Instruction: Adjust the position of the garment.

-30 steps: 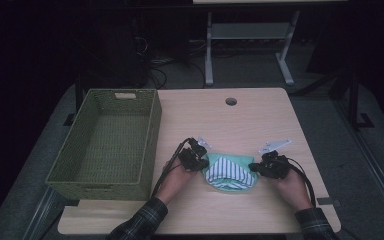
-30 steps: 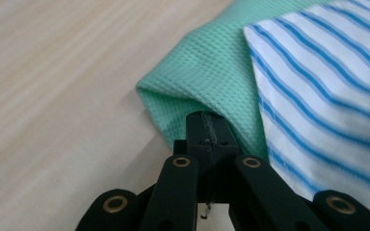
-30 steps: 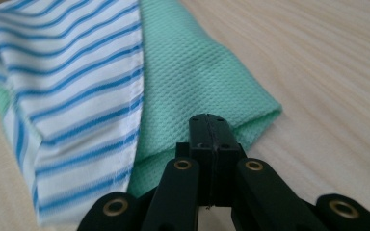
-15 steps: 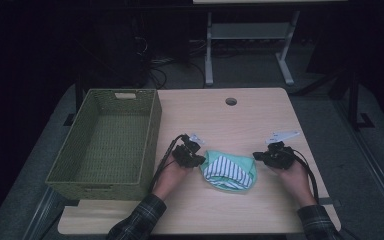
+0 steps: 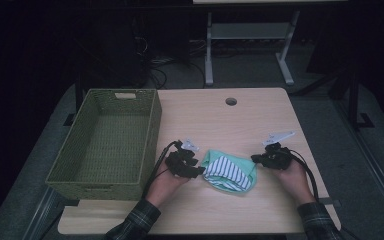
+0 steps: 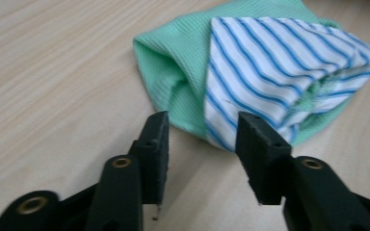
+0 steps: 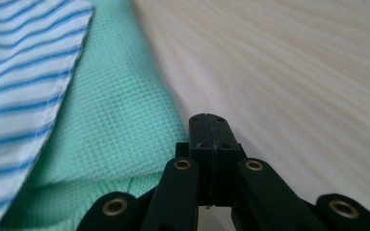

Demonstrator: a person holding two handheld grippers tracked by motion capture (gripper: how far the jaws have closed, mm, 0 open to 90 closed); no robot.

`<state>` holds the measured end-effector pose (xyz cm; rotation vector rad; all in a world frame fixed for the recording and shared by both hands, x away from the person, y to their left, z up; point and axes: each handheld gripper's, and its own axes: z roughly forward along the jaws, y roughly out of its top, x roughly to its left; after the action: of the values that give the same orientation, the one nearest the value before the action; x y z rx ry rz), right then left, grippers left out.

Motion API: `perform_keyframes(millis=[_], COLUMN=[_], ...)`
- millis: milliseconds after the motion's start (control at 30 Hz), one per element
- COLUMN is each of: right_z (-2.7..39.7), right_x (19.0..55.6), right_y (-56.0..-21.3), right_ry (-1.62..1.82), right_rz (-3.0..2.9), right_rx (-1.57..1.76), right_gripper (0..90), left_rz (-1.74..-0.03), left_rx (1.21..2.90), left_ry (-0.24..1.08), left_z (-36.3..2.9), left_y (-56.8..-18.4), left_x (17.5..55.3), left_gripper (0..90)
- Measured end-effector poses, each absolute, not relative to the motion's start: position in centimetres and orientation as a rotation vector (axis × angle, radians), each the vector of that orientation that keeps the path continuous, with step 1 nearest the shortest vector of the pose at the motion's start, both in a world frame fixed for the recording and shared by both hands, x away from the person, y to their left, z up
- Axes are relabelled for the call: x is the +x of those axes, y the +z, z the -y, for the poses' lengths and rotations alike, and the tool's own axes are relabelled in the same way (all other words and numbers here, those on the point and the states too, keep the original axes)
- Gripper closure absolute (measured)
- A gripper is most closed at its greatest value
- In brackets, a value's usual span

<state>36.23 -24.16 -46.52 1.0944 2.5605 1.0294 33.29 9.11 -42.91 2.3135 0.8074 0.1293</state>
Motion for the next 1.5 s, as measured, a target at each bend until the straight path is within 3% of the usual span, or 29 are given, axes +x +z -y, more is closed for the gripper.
perform_keyframes(millis=[400,1067,1200,1500], right_z=[23.7,21.3,22.0,24.0], right_x=[33.3,29.5,29.9,31.2], right_y=[-46.3,-46.3,-46.1,-46.7], right_ry=[1.059,1.105,1.111,1.030], right_rz=[-2.597,-2.666,-2.613,-2.454], right_rx=[1.057,0.966,1.013,1.159], right_gripper=[89.7,89.3,82.3,44.3], left_rz=[-0.733,-0.615,-0.580,-0.510], left_rx=[2.342,2.415,2.431,2.469], left_ry=[0.111,0.080,0.076,0.081], left_z=[-9.3,-8.8,-8.5,-7.5], left_y=[-42.4,-42.5,-42.7,-43.2], left_x=[31.6,30.9,31.1,31.5], left_gripper=[30.7,29.7,28.5,25.4])
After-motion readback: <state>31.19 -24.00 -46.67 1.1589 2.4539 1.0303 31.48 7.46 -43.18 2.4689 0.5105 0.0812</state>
